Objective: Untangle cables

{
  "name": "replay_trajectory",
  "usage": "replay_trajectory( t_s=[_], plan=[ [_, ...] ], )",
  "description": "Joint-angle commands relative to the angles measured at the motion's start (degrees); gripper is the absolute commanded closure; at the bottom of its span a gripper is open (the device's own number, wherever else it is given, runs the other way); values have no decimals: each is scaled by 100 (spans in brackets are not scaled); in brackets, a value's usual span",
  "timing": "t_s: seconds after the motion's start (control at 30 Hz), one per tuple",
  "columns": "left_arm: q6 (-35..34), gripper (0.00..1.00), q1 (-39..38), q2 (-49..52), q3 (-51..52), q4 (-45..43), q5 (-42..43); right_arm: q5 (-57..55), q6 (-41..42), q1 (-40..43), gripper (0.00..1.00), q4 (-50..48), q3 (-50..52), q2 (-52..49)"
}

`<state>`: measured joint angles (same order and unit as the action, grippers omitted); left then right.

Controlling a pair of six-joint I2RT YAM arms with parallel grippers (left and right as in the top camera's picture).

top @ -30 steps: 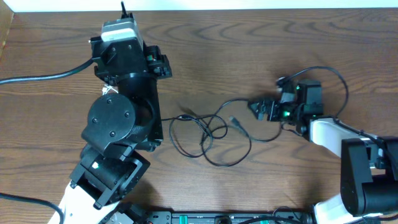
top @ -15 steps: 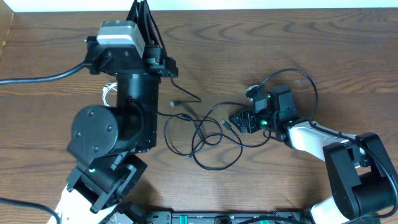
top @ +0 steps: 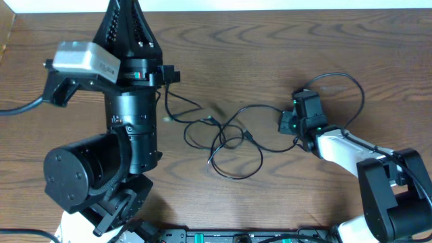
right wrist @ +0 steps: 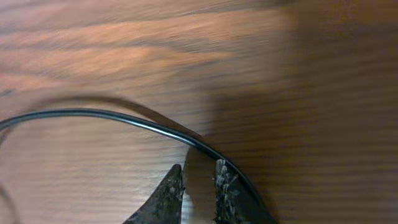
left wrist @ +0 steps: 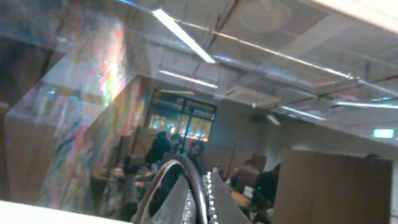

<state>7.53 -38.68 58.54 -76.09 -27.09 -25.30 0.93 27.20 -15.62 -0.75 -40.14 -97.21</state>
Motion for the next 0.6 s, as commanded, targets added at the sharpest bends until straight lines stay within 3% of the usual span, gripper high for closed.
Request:
replay_trajectory(
  t_s=[0.0, 0.2, 0.33, 0.57],
  plan=[
    [35, 92, 24, -57, -70, -48, 391, -297, 444, 304, 83, 376, 201, -181],
    [37, 93, 24, -57, -70, 0, 385, 2022, -647, 675, 54, 402, 190, 339],
    [37, 93, 24, -57, -70, 48, 382, 3464, -651, 680, 53, 221, 190, 769],
    [39, 93, 24, -31, -70, 232, 382, 4059, 1134, 238, 60, 269, 208, 844]
  ],
)
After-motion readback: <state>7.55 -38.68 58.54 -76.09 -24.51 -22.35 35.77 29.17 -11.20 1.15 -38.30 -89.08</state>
